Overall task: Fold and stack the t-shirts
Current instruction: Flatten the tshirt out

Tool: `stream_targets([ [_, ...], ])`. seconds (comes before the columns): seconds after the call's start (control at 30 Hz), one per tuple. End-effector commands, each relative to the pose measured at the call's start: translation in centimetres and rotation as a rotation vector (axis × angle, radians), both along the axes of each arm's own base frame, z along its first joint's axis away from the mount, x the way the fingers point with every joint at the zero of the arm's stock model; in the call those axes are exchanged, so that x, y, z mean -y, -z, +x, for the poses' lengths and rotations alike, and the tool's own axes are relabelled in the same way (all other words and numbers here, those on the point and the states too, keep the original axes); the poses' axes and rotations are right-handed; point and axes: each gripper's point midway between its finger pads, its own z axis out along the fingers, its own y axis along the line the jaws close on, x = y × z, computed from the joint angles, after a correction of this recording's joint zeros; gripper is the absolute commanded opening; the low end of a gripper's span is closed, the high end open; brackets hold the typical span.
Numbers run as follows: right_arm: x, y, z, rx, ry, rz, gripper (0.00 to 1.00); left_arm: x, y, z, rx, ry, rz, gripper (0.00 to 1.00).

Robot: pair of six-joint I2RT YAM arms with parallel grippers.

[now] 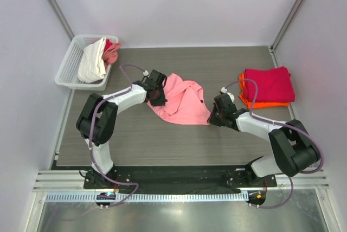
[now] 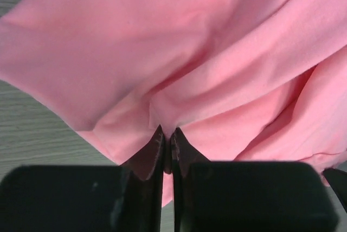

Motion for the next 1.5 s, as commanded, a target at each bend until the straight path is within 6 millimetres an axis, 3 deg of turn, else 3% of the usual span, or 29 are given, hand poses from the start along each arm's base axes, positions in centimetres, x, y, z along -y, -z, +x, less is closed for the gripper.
stream_targets([
  [0.0,1.0,0.1,-0.1,0.029,0.037,-0.030,0.01,1.1,-3.0,0.8,0.084,0.005,-0.083,0.00],
  [0.17,2.2,-0.6,-0.2,0.057,0.054,-0.081,0.01,0.4,-7.1,1.0,0.145,-0.001,-0.077,0.00],
  [0.27,3.2,-1.9,0.4,0.088,0.077,-0.108,0.01,-0.5,-11.0,1.4,0.186,-0.005,-0.048,0.00],
  [0.33,3.9,-3.0,0.9,0.103,0.085,-0.119,0.01,-1.2,-15.3,2.3,0.263,-0.023,-0.056,0.00],
  [0.37,4.1,-3.3,1.0,0.105,0.086,-0.122,0.01,-2.2,-16.4,2.2,0.263,-0.039,-0.041,0.00],
  [0.43,4.5,-4.4,1.2,0.122,0.097,-0.121,0.01,-3.7,-21.1,2.7,0.349,-0.080,-0.053,0.00],
  [0.5,4.7,-5.1,1.3,0.139,0.103,-0.122,0.01,-5.1,-23.2,2.1,0.375,-0.098,-0.019,0.00],
  [0.53,4.9,-5.6,1.2,0.144,0.110,-0.127,0.01,-6.0,-25.3,2.2,0.421,-0.126,-0.005,0.00],
  [0.67,5.7,-8.4,1.0,0.207,0.138,-0.126,0.01,-8.9,-29.1,0.0,0.478,-0.174,0.047,0.00],
  [0.87,6.1,-11.9,0.1,0.268,0.145,-0.093,0.01,-12.3,-36.1,-5.0,0.646,-0.237,-0.033,0.00],
  [0.9,5.9,-13.1,-0.1,0.298,0.136,-0.062,0.01,-13.0,-38.5,-6.7,0.703,-0.245,-0.077,0.00],
  [0.97,5.4,-14.8,-0.4,0.331,0.112,-0.031,0.01,-13.8,-40.4,-8.2,0.746,-0.249,-0.106,0.00],
  [1.0,5.2,-15.7,-0.5,0.349,0.100,-0.016,0.01,-14.3,-42.7,-9.3,0.798,-0.256,-0.137,0.00],
  [1.07,4.4,-19.0,-0.7,0.400,0.056,0.032,0.01,-15.1,-44.6,-11.1,0.827,-0.252,-0.155,0.00],
  [1.1,4.1,-20.2,-0.9,0.421,0.032,0.045,0.01,-15.4,-46.9,-12.4,0.872,-0.240,-0.197,0.00],
  [1.17,2.4,-24.2,-1.6,0.477,-0.058,0.129,0.01,-15.5,-48.4,-13.9,0.895,-0.215,-0.226,0.00],
  [1.2,1.6,-25.6,-1.9,0.493,-0.100,0.165,0.01,-15.9,-50.4,-15.2,0.941,-0.208,-0.268,0.00],
  [1.23,1.1,-28.2,-2.4,0.534,-0.136,0.197,0.01,-15.5,-51.1,-16.0,0.952,-0.174,-0.298,0.00],
  [1.3,0.3,-30.9,-3.7,0.568,-0.203,0.246,0.01,-15.8,-53.2,-18.2,1.005,-0.153,-0.369,0.00],
  [1.33,0.7,-33.6,-4.5,0.612,-0.219,0.239,0.01,-15.2,-54.1,-19.1,1.028,-0.111,-0.421,0.00],
  [1.37,1.5,-35.0,-4.7,0.641,-0.196,0.219,0.01,-15.1,-54.9,-20.3,1.047,-0.091,-0.471,0.00],
  [1.4,2.2,-36.3,-4.9,0.667,-0.180,0.196,0.01,-14.5,-55.1,-20.6,1.046,-0.066,-0.505,0.00],
  [1.43,3.3,-39.1,-5.8,0.716,-0.160,0.175,0.01,-13.4,-55.8,-21.2,1.052,-0.006,-0.562,0.00],
  [1.47,3.9,-40.2,-5.6,0.728,-0.138,0.144,0.01,-13.0,-56.0,-21.5,1.052,0.010,-0.590,0.00],
])
